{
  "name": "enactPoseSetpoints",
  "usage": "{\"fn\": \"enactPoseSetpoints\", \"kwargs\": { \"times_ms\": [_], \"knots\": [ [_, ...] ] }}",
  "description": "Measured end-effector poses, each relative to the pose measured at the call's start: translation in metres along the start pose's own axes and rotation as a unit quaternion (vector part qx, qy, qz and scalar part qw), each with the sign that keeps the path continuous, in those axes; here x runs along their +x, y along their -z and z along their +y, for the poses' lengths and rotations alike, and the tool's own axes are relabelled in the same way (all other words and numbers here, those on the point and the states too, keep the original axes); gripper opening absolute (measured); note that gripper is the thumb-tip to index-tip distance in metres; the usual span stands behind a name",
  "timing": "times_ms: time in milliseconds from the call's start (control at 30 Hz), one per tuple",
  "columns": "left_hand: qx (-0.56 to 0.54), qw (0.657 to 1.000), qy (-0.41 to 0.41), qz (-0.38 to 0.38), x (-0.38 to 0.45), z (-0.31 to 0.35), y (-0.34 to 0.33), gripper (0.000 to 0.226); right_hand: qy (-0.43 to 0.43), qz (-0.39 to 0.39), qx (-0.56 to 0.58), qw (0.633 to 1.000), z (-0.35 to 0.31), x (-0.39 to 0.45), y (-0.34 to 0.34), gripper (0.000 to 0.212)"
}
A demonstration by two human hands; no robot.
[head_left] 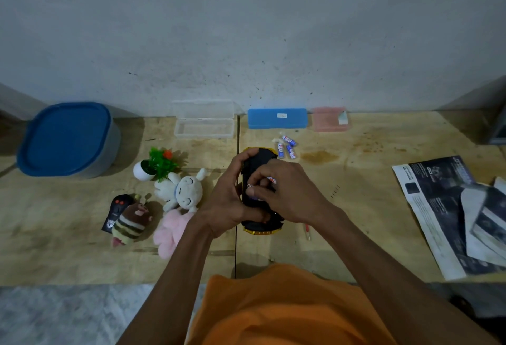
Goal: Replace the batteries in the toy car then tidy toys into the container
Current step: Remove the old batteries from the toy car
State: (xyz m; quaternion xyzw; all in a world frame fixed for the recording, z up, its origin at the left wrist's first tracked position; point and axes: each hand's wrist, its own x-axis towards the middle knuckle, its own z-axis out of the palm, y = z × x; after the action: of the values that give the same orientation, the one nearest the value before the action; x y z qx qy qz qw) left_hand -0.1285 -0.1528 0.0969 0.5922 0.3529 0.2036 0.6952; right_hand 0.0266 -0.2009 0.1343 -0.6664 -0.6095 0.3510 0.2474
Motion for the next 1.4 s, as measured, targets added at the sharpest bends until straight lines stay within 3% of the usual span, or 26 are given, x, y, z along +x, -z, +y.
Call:
{"fn": "enactPoseSetpoints", "kwargs": {
  "times_ms": [100,167,267,300,333,367,500,600,733,967,1233,1400],
  "knots": [
    [-0.017,1.000,0.005,-0.005,0.001,0.000,0.001,0.115,-0.011,0.030,0.072,0.997,-0.002,0.002,0.003,0.005],
    [-0.030,1.000,0.005,0.005,0.000,-0.002,0.002,0.114,-0.071,0.053,0.236,0.968,-0.002,0.002,0.009,0.012],
    [-0.047,0.999,0.006,0.015,-0.002,-0.004,0.004,0.113,-0.170,0.055,0.543,0.821,-0.006,0.001,0.017,0.019],
    [-0.053,0.998,0.006,0.016,-0.002,-0.005,0.004,0.113,-0.192,0.055,0.585,0.786,-0.007,0.001,0.018,0.018],
    [-0.058,0.998,0.005,0.016,-0.003,-0.006,0.004,0.113,-0.211,0.057,0.589,0.778,-0.006,0.000,0.018,0.016],
    [-0.062,0.998,0.004,0.016,-0.003,-0.007,0.005,0.113,-0.225,0.061,0.561,0.794,-0.007,-0.001,0.019,0.015],
    [-0.065,0.998,0.003,0.023,-0.004,-0.009,0.006,0.113,-0.212,0.048,0.338,0.916,-0.005,-0.013,0.013,0.029],
    [-0.054,0.998,-0.003,0.030,-0.004,-0.009,0.009,0.112,-0.197,0.006,0.200,0.960,0.001,-0.022,0.008,0.036],
    [-0.051,0.998,-0.005,0.041,-0.005,-0.007,0.008,0.111,-0.236,-0.024,0.203,0.950,-0.001,-0.024,0.007,0.044],
    [-0.058,0.997,0.000,0.051,-0.006,-0.013,0.004,0.112,-0.307,-0.061,0.338,0.888,-0.003,-0.024,0.007,0.031],
    [-0.053,0.996,0.015,0.063,-0.005,-0.017,0.003,0.110,-0.324,0.005,0.368,0.871,0.002,-0.026,-0.006,0.021],
    [-0.056,0.996,0.018,0.067,-0.004,-0.018,0.005,0.110,-0.309,0.037,0.358,0.880,0.007,-0.027,-0.013,0.021]
  ]
}}
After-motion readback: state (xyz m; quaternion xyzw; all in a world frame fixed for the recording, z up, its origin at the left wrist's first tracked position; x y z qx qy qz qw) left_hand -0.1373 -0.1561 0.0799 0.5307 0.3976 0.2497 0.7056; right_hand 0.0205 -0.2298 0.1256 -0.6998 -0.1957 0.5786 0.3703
